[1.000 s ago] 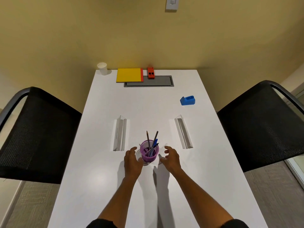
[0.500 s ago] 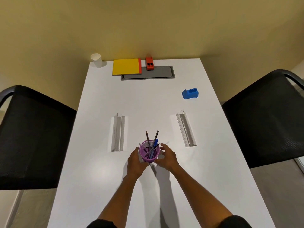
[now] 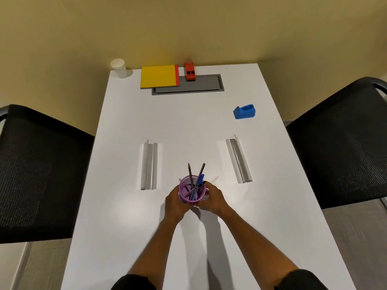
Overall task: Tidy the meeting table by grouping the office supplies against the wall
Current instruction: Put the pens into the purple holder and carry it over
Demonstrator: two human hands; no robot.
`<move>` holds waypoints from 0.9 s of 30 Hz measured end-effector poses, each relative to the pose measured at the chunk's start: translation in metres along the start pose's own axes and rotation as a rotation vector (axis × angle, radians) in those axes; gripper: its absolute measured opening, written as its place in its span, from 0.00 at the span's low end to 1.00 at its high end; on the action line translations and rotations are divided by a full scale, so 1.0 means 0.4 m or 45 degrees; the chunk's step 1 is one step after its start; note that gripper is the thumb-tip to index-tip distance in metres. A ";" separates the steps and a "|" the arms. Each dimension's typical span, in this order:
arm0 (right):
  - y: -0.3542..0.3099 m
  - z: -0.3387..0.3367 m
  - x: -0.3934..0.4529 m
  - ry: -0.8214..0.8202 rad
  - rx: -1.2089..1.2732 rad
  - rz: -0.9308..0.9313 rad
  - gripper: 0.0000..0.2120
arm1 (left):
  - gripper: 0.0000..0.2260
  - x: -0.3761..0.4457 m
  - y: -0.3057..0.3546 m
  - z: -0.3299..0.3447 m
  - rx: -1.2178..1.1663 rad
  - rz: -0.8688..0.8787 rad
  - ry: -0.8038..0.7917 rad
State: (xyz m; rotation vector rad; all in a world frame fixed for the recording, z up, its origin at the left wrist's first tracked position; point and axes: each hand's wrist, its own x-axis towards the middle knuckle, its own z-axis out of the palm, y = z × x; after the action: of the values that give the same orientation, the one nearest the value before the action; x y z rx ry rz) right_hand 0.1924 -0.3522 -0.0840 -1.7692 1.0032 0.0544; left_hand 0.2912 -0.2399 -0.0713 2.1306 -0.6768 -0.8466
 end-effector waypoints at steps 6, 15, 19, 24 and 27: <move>-0.006 -0.023 -0.072 0.000 0.103 -0.026 0.31 | 0.27 -0.074 0.035 -0.003 -0.046 -0.015 0.024; -0.001 -0.076 -0.210 0.037 0.134 -0.171 0.35 | 0.27 -0.216 0.083 0.006 -0.103 0.076 0.096; 0.023 -0.089 -0.272 0.049 0.129 -0.214 0.38 | 0.27 -0.275 0.085 0.031 -0.139 0.084 0.107; 0.059 -0.085 -0.370 0.072 0.103 -0.256 0.38 | 0.29 -0.362 0.067 0.064 -0.147 0.110 0.107; 0.083 -0.081 -0.443 0.108 0.124 -0.254 0.38 | 0.28 -0.419 0.060 0.080 -0.157 0.150 0.080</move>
State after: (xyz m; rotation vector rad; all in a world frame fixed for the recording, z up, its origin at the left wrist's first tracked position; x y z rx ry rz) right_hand 0.0430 -0.2755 -0.0105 -1.7852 0.8696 -0.1933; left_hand 0.1550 -0.1544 -0.0098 1.9787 -0.6920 -0.7355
